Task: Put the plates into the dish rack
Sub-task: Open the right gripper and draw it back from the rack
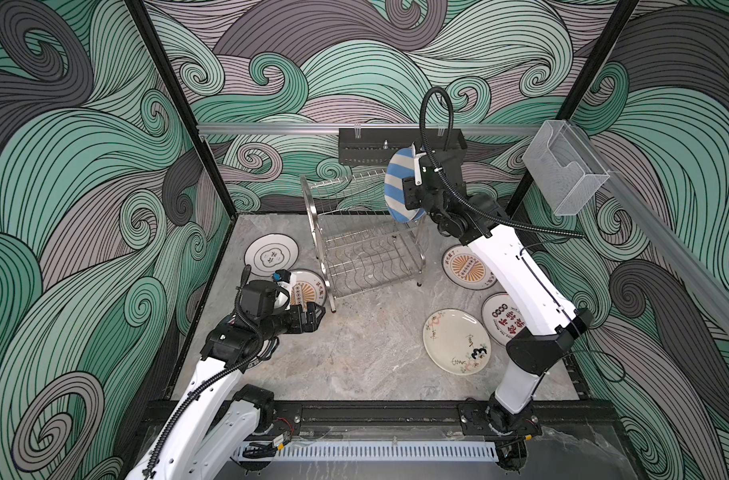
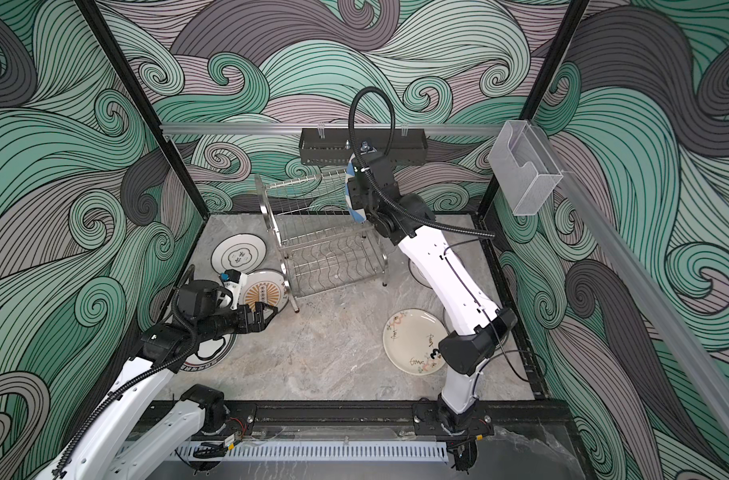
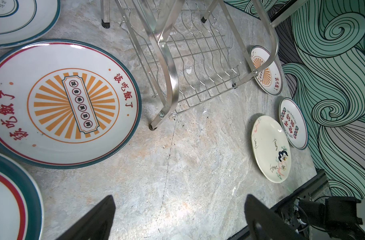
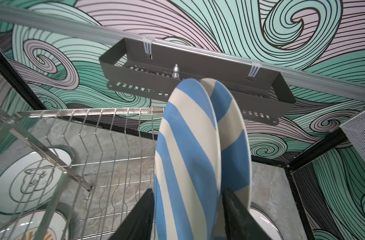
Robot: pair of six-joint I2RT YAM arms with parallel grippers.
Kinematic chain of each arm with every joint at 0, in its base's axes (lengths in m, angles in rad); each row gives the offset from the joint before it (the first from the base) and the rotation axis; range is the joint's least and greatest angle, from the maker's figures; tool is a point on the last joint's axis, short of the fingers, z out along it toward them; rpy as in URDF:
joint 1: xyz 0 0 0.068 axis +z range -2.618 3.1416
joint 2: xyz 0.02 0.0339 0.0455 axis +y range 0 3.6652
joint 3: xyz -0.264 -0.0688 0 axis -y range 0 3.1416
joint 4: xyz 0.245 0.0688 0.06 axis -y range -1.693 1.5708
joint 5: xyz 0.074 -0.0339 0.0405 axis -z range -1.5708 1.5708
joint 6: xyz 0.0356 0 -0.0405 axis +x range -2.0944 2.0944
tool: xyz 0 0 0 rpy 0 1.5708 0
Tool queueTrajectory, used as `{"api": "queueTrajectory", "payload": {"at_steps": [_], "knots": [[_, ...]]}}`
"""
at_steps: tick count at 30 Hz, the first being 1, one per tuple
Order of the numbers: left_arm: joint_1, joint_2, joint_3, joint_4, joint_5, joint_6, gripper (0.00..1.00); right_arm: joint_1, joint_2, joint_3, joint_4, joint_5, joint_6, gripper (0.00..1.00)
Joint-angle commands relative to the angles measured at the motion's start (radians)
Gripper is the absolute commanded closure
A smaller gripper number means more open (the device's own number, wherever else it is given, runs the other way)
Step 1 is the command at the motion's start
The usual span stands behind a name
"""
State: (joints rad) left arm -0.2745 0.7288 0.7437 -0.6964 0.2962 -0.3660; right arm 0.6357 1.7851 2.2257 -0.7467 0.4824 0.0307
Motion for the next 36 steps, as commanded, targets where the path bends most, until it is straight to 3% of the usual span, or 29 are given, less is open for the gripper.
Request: {"api": "queueTrajectory", "payload": {"at_steps": [1,6,12,19,26,30,36], "knots": [[0.008,-0.015,-0.001,-0.002,0.009,0.014,0.02,0.007,-0.012,0.039,-0.040,-0.032,-0.034,0.40],[0.007,-0.019,-0.001,-0.002,0.005,0.013,0.01,0.009,-0.079,0.014,-0.054,-0.071,-0.037,0.31],[0.007,-0.014,0.000,-0.004,0.005,0.012,0.01,0.006,-0.257,-0.145,-0.052,-0.139,-0.059,0.23],[0.009,-0.016,0.000,-0.004,-0.001,0.011,0.01,-0.005,-0.567,-0.534,-0.025,-0.174,-0.014,0.13],[0.008,-0.004,0.000,-0.008,0.000,0.012,0.01,-0.010,-0.925,-1.002,0.043,-0.264,0.133,0.07],[0.007,-0.015,-0.002,-0.007,-0.009,0.009,0.01,-0.011,-1.037,-1.226,0.043,-0.332,0.212,0.04],[0.004,-0.035,-0.015,0.008,-0.011,0.007,0.01,-0.010,-1.211,-1.510,0.037,-0.329,0.353,0.01]]}}
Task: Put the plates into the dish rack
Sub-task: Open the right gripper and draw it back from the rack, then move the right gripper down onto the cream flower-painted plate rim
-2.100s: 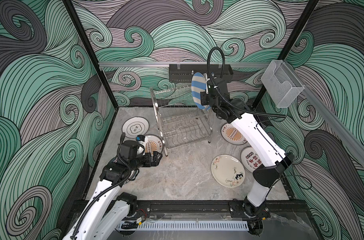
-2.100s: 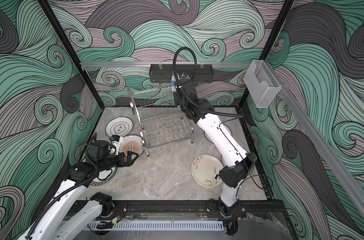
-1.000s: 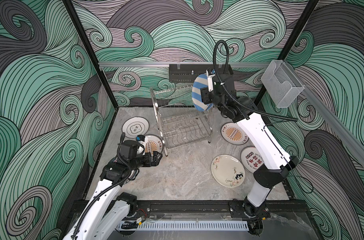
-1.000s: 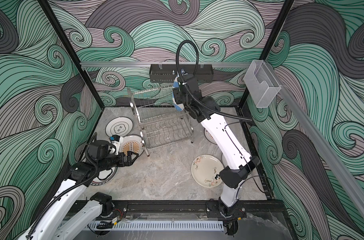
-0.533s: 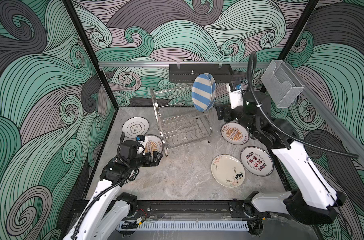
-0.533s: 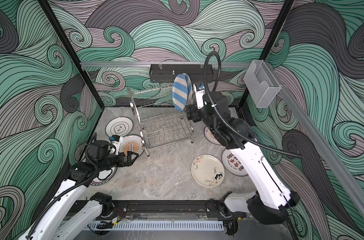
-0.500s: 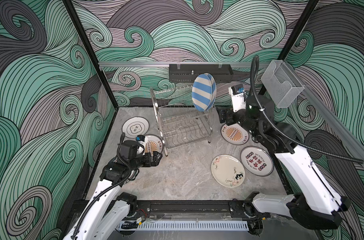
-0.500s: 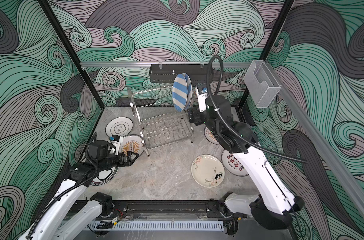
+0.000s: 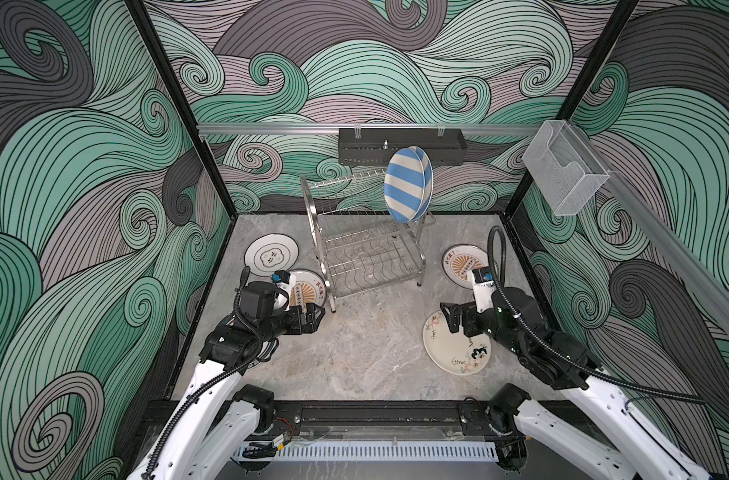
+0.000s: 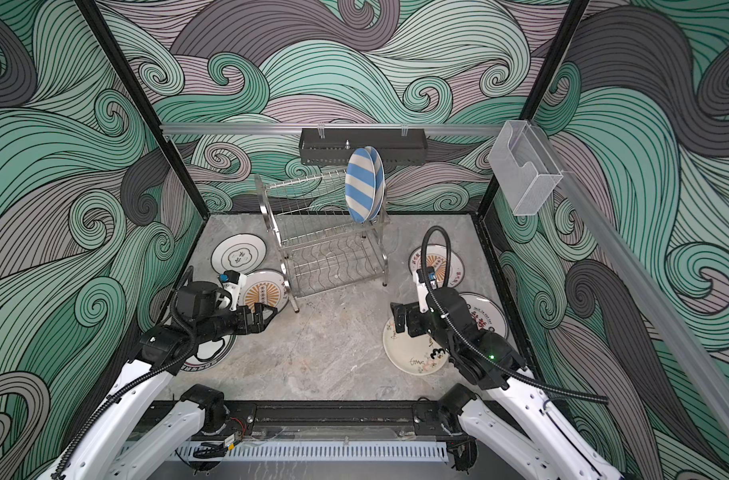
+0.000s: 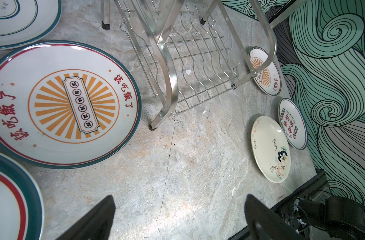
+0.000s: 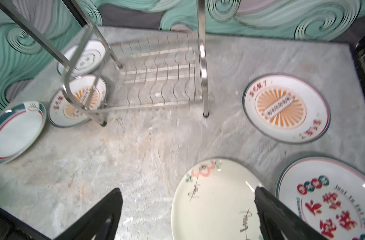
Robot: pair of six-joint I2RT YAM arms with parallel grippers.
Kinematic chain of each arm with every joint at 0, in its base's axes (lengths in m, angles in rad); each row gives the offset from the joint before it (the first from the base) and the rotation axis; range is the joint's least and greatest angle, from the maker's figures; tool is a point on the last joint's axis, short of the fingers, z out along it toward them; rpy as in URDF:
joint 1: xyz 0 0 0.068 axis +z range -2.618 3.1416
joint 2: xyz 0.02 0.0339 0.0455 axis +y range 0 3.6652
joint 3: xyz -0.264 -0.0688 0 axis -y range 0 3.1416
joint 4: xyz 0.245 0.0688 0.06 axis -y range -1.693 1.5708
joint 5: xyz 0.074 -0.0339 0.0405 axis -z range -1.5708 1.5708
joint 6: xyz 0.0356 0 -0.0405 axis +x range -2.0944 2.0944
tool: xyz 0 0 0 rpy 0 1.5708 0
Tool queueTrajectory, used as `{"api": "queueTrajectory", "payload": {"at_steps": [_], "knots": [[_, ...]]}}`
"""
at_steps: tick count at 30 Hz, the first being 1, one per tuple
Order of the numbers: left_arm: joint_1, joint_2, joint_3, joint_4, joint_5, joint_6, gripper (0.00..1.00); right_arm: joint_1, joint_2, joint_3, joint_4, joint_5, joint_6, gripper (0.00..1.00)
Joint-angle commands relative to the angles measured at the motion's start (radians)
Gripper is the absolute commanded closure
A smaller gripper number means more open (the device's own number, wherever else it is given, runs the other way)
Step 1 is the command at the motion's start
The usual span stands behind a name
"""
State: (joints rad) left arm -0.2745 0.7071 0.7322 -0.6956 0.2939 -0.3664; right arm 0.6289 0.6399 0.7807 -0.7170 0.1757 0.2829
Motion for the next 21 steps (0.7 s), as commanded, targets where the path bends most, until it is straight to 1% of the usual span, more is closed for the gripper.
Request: {"api": "queueTrajectory", "payload": {"at_steps": [1,4,6,9,12,15,18,21], "knots": [[0.003,-0.011,-0.005,0.008,-0.006,0.006,0.01,-0.004,-0.094,-0.098,0.008,-0.027,0.123,0.01],[-0.005,-0.003,-0.009,0.017,0.021,0.018,0.01,-0.003,-0.159,-0.178,0.009,-0.041,0.182,0.01],[-0.029,-0.003,-0.009,0.016,0.029,0.005,0.01,-0.004,-0.184,-0.217,0.015,-0.057,0.217,0.01],[-0.052,-0.021,-0.048,0.065,0.045,-0.080,0.01,-0.003,-0.185,-0.263,0.034,-0.100,0.265,0.01],[-0.052,-0.050,-0.160,0.199,0.105,-0.204,0.01,-0.003,-0.150,-0.292,0.078,-0.169,0.304,0.01],[-0.056,-0.072,-0.267,0.305,0.157,-0.298,0.01,-0.003,-0.096,-0.299,0.080,-0.166,0.329,0.01],[-0.063,-0.089,-0.306,0.294,0.169,-0.316,0.01,-0.002,-0.040,-0.300,0.076,-0.153,0.326,0.01],[-0.072,-0.106,-0.317,0.265,0.140,-0.304,0.01,-0.003,0.021,-0.299,0.092,-0.170,0.328,0.01]]}}
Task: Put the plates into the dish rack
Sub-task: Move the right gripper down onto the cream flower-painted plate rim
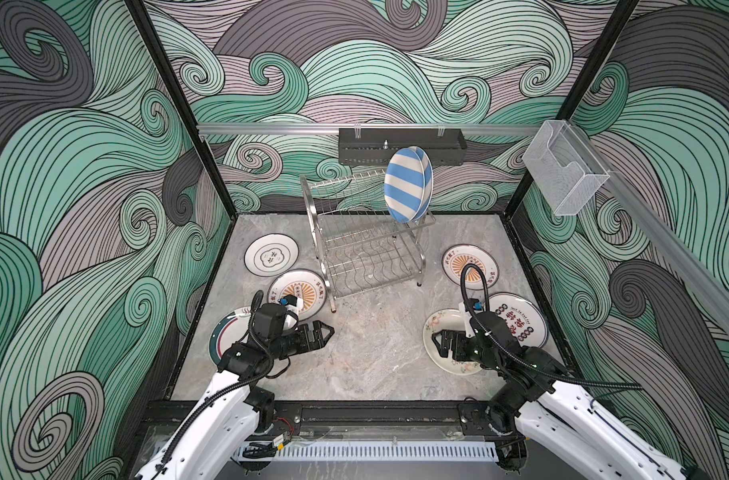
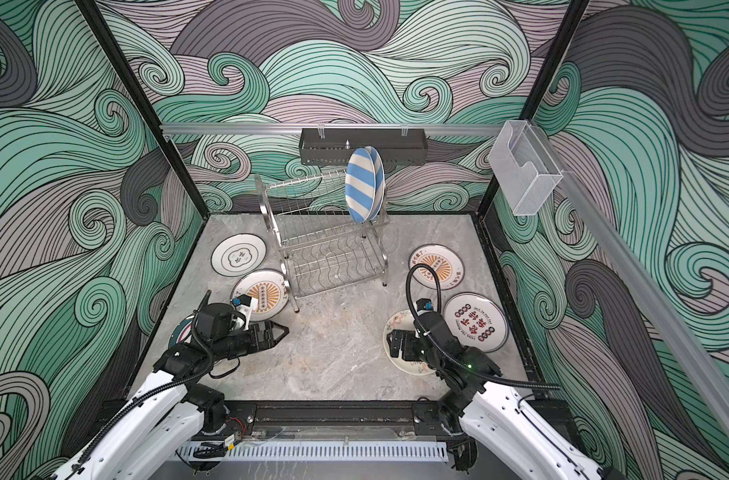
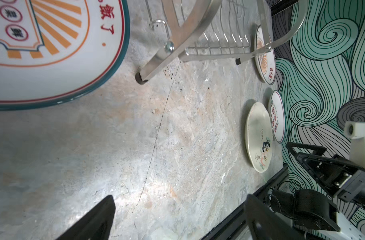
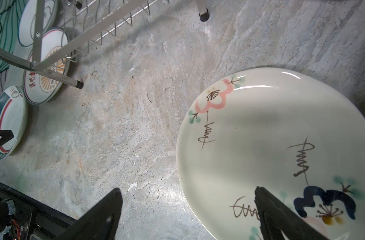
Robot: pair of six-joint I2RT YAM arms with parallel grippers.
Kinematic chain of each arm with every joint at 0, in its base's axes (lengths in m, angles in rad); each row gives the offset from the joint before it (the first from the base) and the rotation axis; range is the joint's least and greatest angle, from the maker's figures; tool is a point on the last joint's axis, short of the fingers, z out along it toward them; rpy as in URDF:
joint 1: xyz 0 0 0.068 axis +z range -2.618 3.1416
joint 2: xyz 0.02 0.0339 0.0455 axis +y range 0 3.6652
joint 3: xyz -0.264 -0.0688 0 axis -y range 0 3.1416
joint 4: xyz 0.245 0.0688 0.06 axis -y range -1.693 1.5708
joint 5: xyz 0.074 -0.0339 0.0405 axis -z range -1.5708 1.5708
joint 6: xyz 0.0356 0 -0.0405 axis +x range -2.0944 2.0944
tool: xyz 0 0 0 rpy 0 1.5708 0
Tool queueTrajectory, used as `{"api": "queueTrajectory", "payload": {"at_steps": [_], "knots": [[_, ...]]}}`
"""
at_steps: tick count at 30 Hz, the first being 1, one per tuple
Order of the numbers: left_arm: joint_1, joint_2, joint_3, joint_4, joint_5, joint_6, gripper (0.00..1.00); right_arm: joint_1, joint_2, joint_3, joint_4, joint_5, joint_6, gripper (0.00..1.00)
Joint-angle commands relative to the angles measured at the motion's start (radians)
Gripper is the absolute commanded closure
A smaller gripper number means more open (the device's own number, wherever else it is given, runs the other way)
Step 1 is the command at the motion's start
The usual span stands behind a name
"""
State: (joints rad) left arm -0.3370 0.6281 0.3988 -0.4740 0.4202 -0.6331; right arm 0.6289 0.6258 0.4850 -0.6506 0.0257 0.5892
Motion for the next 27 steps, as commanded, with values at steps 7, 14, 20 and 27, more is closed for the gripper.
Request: {"api": "queueTrajectory", "payload": {"at_steps": [7,14,20,27], "knots": [[-0.022,-0.029,-0.013,0.118,-0.022,-0.054,0.01,0.002,0.187,0.016,0.053,-0.066,0.014,0.01],[-0.038,0.050,0.019,0.164,-0.034,-0.042,0.02,0.029,0.281,0.038,0.080,-0.079,0.004,0.01],[-0.058,0.055,0.034,0.163,-0.048,-0.034,0.01,0.063,0.358,0.048,0.137,-0.052,0.009,0.01],[-0.085,0.059,0.037,0.143,-0.066,-0.025,0.01,0.097,0.465,0.072,0.196,-0.026,0.006,0.01]]}}
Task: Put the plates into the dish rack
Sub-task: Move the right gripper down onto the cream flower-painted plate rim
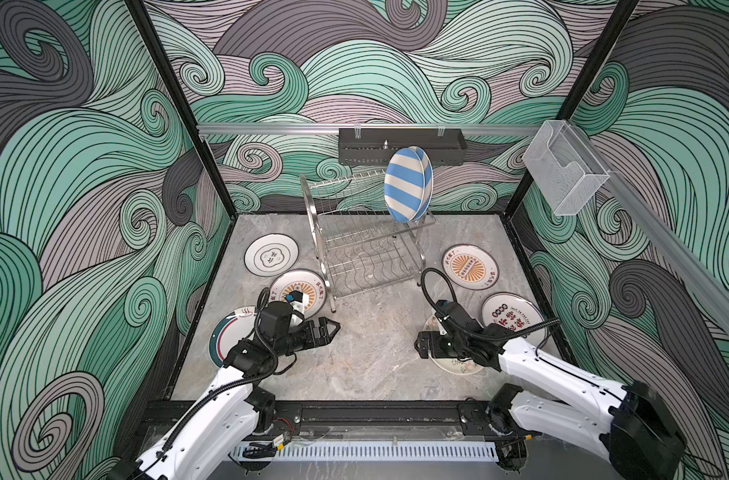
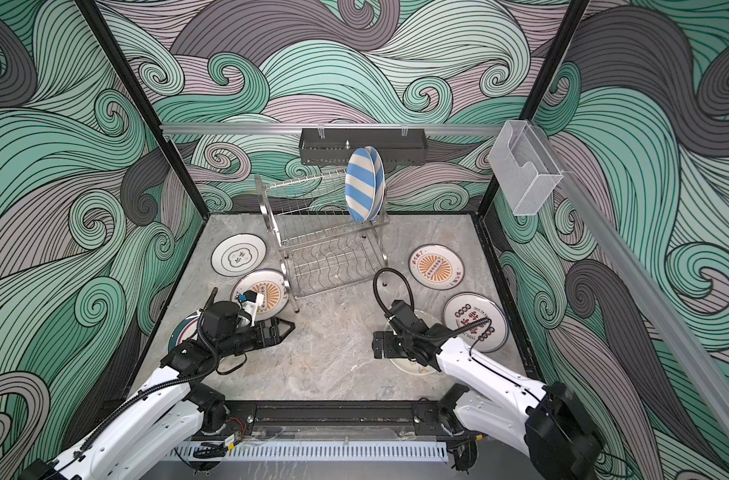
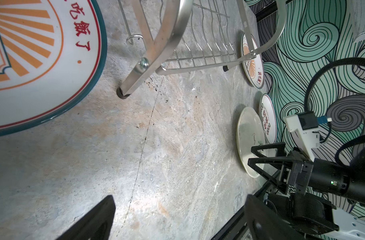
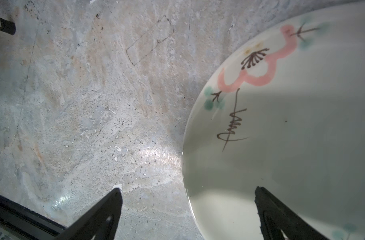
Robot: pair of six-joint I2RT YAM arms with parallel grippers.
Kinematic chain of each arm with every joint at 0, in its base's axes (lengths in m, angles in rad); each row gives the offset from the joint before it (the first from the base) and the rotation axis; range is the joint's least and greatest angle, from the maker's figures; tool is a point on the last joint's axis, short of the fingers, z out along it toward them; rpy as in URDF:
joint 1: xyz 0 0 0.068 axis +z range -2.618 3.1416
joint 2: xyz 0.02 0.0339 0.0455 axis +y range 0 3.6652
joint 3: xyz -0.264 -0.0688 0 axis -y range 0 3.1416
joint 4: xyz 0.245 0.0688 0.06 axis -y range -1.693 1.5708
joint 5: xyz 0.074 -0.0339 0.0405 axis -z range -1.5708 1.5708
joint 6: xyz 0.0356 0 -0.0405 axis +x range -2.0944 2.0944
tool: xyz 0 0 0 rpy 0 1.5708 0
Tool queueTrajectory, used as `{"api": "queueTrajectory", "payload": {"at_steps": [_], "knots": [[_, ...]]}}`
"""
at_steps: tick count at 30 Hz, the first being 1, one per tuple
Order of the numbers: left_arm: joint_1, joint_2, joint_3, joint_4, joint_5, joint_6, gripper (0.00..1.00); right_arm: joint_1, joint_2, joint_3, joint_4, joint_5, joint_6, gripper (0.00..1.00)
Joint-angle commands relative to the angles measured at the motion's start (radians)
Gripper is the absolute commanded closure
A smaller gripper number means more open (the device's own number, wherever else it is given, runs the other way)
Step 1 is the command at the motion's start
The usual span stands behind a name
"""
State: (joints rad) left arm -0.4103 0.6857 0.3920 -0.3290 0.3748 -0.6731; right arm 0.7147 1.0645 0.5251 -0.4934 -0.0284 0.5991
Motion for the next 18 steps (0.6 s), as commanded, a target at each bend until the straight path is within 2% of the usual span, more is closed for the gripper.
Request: {"api": "queueTrajectory", "payload": {"at_steps": [1,18], "knots": [[-0.012,0.001,0.044,-0.005,-0.021,0.015,0.02,0.014,0.041,0.036,0.048,0.028,-0.004,0.01],[-0.021,-0.077,0.125,-0.125,-0.043,0.041,0.01,0.067,0.258,0.135,0.110,-0.002,0.000,0.01]]}}
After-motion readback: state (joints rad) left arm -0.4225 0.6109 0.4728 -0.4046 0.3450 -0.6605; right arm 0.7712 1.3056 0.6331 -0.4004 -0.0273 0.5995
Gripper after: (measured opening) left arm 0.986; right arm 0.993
